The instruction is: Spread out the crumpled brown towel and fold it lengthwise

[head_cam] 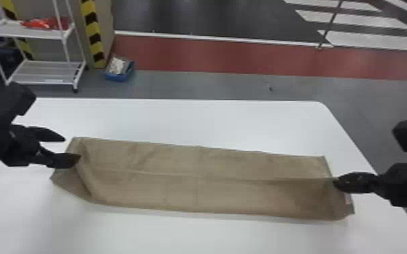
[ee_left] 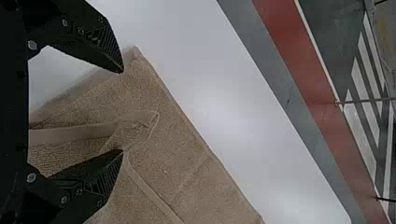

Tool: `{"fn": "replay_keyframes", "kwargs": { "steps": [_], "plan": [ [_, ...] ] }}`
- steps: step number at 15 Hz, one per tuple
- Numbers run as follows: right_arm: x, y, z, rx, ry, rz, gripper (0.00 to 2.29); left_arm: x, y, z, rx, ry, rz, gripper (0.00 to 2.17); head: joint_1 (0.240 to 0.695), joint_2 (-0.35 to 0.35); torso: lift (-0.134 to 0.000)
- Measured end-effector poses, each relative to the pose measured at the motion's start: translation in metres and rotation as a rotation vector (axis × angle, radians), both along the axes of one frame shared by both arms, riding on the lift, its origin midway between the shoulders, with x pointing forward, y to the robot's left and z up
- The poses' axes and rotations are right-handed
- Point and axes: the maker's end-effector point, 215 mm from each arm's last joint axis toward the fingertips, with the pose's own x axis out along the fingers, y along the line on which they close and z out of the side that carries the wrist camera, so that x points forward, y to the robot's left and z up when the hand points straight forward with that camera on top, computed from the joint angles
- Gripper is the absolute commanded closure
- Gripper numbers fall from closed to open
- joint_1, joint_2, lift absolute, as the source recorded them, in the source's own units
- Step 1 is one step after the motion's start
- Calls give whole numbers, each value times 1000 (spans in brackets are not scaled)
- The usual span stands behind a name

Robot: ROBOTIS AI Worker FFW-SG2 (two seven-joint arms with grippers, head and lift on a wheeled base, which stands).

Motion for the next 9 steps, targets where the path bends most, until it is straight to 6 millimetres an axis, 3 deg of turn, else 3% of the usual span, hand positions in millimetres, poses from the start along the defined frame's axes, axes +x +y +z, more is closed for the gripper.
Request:
{"fn": "replay_keyframes", "kwargs": {
  "steps": [5, 9],
  "plan": [
    [-2, -2, -3, 1, 4, -8, 1328, 6, -36, -12, 12, -17, -1, 333, 695, -187, -124],
    [-4, -8, -1, 0, -1, -18, 1328, 3, -51, -22, 11, -1, -22, 414, 695, -215, -124]
  ]
}}
